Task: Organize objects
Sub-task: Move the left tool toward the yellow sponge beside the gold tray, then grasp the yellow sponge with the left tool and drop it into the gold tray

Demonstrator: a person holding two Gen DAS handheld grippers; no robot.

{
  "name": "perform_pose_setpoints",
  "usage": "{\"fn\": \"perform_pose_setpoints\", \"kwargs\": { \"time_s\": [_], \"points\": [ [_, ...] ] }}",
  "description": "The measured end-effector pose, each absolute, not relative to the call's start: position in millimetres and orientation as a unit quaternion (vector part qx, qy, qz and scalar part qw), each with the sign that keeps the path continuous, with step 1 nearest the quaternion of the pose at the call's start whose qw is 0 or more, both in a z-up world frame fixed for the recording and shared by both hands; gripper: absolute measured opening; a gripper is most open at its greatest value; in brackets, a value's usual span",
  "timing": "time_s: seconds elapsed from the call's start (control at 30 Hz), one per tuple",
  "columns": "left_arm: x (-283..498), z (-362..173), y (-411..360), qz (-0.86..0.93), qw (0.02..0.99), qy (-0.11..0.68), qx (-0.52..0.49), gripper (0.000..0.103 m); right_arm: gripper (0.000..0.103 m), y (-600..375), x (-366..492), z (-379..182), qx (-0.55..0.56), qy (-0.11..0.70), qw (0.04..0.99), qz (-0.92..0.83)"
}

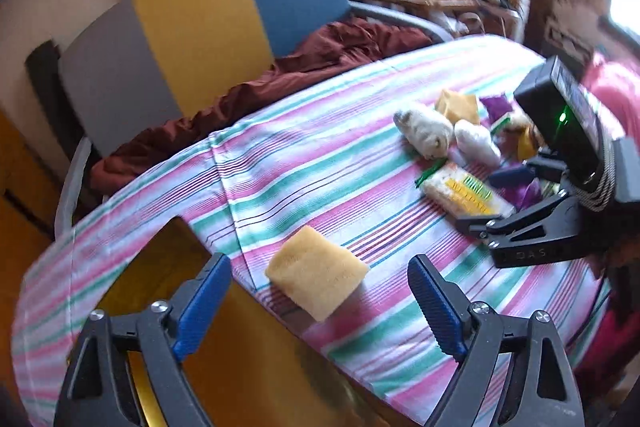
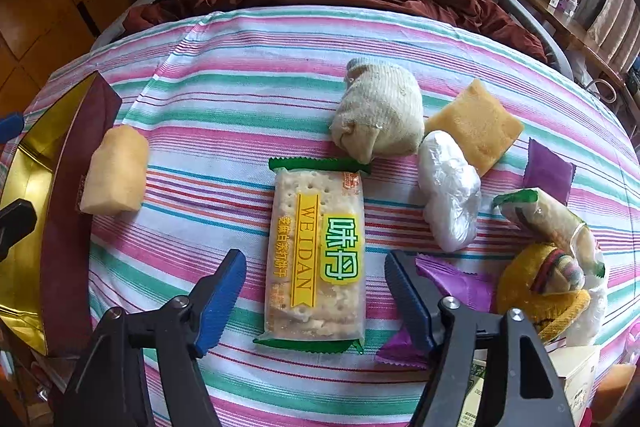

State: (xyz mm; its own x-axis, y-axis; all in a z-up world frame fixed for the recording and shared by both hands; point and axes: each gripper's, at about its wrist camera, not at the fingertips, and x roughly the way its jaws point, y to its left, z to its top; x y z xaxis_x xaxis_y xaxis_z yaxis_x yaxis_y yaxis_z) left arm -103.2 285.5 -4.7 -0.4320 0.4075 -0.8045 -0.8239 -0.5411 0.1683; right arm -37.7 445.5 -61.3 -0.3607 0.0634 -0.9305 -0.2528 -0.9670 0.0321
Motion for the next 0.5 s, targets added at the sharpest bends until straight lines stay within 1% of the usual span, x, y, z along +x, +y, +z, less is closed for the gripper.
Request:
{"fn": "perform_pose_setpoints", "kwargs": {
  "time_s": [0.2, 0.27, 0.33, 0.47, 0.5],
  "points": [
    [-120.2, -29.8, 308.7, 0.757, 0.408, 0.349, -0.372, 0.09, 0.069, 452.1, -39.7, -65.1, -0.564, 0.103, 0.094, 0.814],
    [-122.0, -35.7, 314.2, 0.74, 0.415, 0.369, -0.379, 0.094, 0.069, 452.8, -40.9, -65.6, -0.566, 0.106, 0.089, 0.813],
    [-123.1, -42.2, 319.0, 0.726, 0.418, 0.397, -0.375, 0.094, 0.069, 452.9, -43.3, -66.9, -0.567, 0.107, 0.087, 0.812],
    [-128.1, -50.6, 325.4, 0.705, 0.423, 0.42, -0.385, 0.094, 0.069, 455.3, -47.5, -71.0, -0.572, 0.108, 0.09, 0.808],
    [-129.6, -52.8, 326.5, 0.702, 0.425, 0.421, -0.387, 0.093, 0.069, 456.1, -48.4, -72.5, -0.573, 0.107, 0.092, 0.808]
  ]
}}
